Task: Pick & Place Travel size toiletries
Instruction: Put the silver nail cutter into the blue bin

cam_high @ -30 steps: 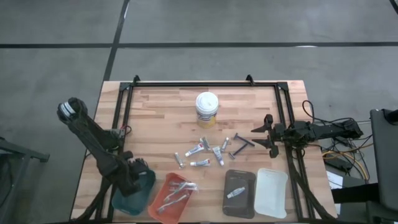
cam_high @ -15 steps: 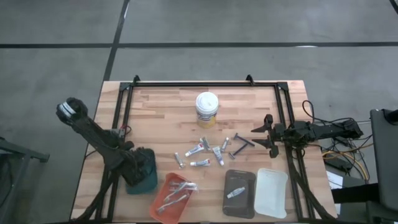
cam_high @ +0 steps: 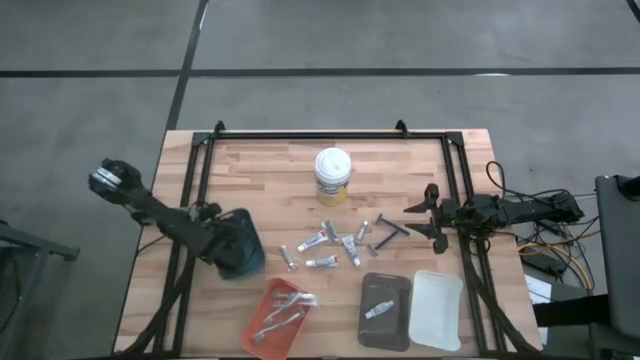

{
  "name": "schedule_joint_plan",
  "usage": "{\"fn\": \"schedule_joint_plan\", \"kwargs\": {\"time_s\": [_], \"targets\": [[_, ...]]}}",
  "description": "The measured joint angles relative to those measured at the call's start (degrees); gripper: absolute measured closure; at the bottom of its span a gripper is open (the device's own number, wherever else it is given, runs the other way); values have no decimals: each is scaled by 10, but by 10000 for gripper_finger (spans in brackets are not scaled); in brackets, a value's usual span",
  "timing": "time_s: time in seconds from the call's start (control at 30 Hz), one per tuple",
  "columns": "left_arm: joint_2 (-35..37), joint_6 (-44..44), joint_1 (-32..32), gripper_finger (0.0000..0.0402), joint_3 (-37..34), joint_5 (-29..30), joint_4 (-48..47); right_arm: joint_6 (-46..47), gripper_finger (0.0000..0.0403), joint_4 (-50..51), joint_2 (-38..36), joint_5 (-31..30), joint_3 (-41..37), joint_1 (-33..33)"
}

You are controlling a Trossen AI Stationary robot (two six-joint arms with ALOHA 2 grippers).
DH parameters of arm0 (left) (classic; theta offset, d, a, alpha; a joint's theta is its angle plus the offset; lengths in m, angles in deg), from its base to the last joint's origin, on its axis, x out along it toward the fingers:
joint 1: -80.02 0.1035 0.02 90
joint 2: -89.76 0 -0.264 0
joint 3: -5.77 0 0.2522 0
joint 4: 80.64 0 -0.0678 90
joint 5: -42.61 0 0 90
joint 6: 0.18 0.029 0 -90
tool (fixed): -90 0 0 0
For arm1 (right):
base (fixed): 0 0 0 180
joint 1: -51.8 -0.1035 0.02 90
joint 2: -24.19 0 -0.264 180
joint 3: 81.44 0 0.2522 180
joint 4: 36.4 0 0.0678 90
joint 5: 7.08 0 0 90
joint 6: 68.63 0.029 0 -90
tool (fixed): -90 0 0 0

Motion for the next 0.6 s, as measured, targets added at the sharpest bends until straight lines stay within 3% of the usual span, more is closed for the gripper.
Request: {"fn": "schedule_joint_plan", "kwargs": {"time_s": [0.27,0.4,0.6], "targets": [[0,144,131,371,0,80,6,-2,207,0,0,0,0,0],[0,226,210,371,2,84,38,1,207,0,0,0,0,0],[0,395,325,371,2,77,159,0,207,0,0,0,0,0]]}}
